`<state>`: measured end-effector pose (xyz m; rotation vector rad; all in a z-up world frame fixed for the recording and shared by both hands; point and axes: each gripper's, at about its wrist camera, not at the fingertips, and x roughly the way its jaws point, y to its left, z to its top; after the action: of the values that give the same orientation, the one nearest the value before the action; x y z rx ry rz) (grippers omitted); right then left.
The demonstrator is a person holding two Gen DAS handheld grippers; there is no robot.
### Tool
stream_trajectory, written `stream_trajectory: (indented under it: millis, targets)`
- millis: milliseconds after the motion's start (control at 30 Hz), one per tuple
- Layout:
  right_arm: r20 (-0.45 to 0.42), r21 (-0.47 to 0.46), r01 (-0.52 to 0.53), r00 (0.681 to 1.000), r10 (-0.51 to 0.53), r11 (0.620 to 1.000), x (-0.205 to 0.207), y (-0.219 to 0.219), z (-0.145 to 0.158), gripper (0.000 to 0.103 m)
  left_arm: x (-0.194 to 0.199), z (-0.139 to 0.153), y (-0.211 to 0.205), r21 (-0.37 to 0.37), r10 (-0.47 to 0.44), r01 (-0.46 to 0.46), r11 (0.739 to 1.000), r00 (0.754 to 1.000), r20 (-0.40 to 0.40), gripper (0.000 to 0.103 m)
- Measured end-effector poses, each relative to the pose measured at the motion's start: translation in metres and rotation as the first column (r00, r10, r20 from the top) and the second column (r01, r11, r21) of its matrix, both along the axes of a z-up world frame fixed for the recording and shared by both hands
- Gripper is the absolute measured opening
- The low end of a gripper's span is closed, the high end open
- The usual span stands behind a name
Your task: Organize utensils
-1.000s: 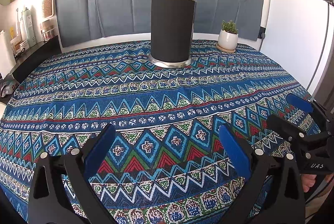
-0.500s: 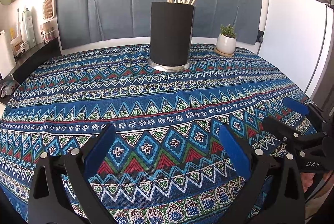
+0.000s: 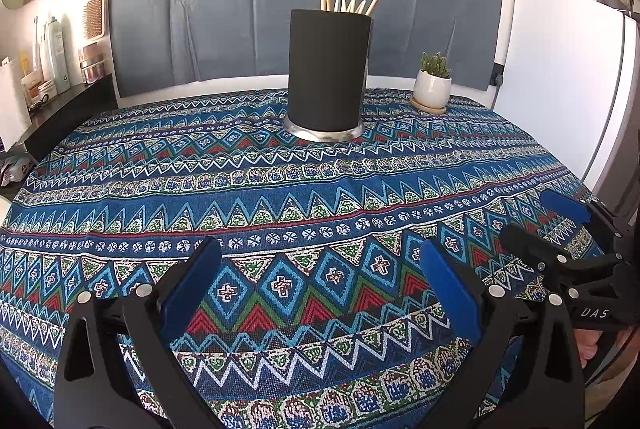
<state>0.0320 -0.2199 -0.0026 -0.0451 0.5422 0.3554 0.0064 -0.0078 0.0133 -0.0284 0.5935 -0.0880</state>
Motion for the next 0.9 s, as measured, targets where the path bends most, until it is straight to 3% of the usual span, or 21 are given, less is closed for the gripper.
stream_trajectory:
  millis: [900]
  targets:
    - [-0.006, 0.007, 0.008, 1.0, -0.008, 1.0, 0.0, 0.001, -0.001, 0.095, -0.007, 0.001, -0.007, 0.057, 0.015, -0.017, 0.998, 0.999, 0.029, 0.097]
